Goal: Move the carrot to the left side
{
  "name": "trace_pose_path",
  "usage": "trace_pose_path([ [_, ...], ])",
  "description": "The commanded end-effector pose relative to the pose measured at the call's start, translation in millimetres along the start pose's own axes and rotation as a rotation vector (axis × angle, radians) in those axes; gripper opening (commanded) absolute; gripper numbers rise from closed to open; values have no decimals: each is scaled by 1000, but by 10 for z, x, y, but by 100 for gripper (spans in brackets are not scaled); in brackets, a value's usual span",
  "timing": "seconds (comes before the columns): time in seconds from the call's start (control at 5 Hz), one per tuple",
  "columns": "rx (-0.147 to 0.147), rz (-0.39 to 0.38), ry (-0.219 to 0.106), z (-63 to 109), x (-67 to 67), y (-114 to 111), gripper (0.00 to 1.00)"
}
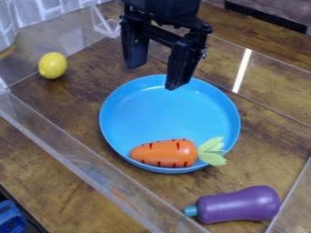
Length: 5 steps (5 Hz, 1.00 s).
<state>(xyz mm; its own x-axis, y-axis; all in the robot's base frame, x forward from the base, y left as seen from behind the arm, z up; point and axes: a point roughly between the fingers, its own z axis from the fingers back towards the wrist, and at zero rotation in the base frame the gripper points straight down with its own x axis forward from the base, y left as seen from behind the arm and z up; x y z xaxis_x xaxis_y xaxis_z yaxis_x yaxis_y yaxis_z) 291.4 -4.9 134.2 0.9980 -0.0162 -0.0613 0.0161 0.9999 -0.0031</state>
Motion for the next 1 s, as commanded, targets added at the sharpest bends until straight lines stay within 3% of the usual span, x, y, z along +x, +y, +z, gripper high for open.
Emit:
trace_pose_path([
  [0.0, 2, -78, 9, -65, -5, -27, 100],
  [0.4, 13, -309, 19, -239, -12, -95, 100],
  [0.8, 38, -571, 8, -651, 14, -187, 100],
])
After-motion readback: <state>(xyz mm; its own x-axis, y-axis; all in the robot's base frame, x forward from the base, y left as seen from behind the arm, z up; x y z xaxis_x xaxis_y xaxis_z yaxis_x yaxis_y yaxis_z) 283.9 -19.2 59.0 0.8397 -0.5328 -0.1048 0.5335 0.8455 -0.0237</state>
